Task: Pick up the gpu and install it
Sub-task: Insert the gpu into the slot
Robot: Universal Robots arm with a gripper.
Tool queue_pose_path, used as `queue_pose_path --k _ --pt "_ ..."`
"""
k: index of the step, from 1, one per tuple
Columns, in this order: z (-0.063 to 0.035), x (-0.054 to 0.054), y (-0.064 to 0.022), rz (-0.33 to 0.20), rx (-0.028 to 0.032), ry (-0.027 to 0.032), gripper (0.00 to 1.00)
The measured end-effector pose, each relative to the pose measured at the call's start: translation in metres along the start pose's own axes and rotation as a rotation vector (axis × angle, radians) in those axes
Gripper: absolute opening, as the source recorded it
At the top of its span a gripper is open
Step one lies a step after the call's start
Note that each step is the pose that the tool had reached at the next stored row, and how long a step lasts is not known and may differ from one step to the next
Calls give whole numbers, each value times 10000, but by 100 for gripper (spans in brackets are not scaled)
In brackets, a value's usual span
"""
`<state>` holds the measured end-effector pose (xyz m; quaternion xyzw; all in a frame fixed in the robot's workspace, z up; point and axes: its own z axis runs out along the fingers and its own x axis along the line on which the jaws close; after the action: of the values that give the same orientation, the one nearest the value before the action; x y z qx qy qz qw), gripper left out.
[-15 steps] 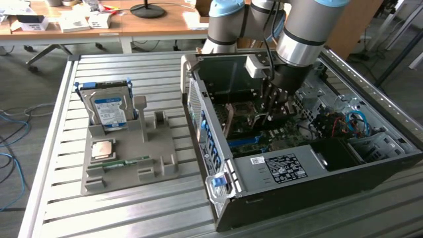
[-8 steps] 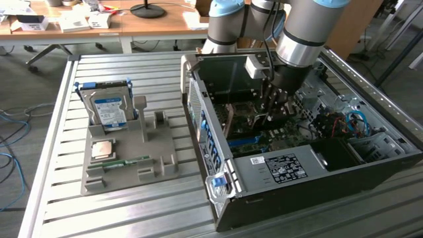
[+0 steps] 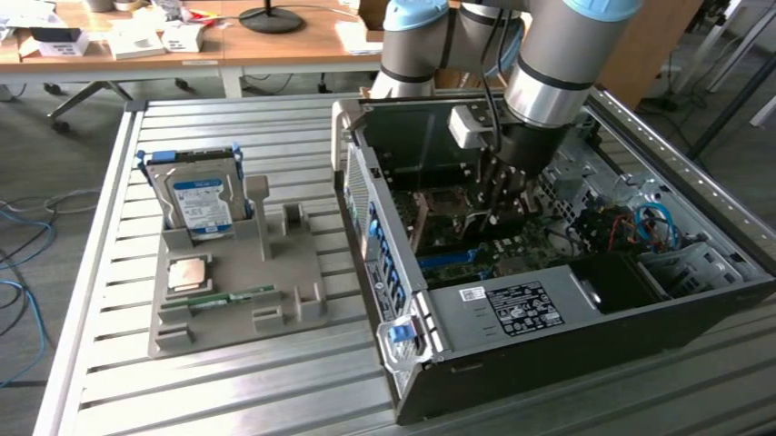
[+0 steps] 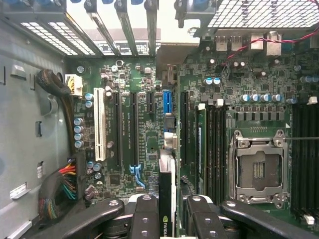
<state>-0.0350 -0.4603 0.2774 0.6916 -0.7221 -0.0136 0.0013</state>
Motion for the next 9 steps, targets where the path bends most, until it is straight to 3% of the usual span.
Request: queue_pose_path --k 9 --pt "7 2 58 0 11 -3 26"
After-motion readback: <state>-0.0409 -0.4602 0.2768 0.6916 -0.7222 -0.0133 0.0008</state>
